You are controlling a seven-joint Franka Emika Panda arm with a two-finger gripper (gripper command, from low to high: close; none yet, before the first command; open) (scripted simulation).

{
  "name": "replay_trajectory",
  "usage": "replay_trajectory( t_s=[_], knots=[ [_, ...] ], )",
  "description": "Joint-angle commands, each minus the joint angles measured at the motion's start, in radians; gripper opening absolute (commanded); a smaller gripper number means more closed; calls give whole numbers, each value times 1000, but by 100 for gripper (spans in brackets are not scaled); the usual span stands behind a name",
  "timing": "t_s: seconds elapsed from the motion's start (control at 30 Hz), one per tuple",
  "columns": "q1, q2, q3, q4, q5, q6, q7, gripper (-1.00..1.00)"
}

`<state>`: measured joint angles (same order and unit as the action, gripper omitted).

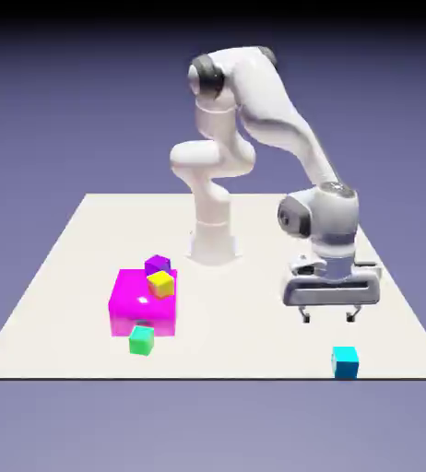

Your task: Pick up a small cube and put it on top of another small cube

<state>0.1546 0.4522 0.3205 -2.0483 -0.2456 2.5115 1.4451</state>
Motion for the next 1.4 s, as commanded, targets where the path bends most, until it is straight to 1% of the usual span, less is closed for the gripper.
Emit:
replay_trajectory(
  t_s=[0.0, 0.07, 0.13, 0.27, 0.3, 0.33, 0.37, 0.5, 1.33, 1.37],
  knots=[
    [5, 36, 11, 27, -9, -19, 25, 0],
    [15, 109, 34, 81, -26, -56, 75, 0],
    [16, 113, 36, 84, -27, -58, 78, 0],
    [58, 258, -20, 116, -87, 54, 116, 0],
    [58, 259, -20, 116, -87, 55, 116, 0],
    [58, 259, -20, 116, -87, 55, 116, -100],
    [58, 259, -20, 116, -87, 55, 116, -100],
    [16, 114, 35, 85, -28, -58, 78, -100],
    [-327, -792, -485, -600, 168, -233, -607, -100],
    [-330, -800, -490, -607, 170, -235, -614, -100]
  ],
)
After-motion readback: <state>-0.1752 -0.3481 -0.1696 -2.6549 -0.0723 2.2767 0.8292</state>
